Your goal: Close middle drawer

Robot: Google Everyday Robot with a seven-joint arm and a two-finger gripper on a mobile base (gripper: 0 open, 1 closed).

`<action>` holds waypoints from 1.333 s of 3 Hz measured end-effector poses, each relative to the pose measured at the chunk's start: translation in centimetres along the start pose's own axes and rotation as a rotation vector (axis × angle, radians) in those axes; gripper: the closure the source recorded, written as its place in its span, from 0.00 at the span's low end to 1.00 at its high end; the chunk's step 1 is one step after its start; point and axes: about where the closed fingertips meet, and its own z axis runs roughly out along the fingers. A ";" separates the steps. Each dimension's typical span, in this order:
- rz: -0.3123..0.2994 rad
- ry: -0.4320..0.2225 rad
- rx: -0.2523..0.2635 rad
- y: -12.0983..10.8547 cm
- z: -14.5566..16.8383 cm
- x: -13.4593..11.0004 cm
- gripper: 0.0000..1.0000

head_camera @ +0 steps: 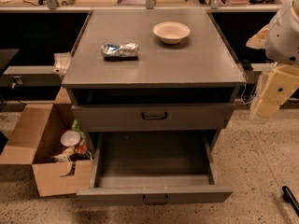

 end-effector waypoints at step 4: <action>0.233 -0.091 -0.166 6.3 15.3 3.1 0.00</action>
Offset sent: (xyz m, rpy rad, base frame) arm -0.0079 -0.0052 -0.1373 0.1772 0.1174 -0.1546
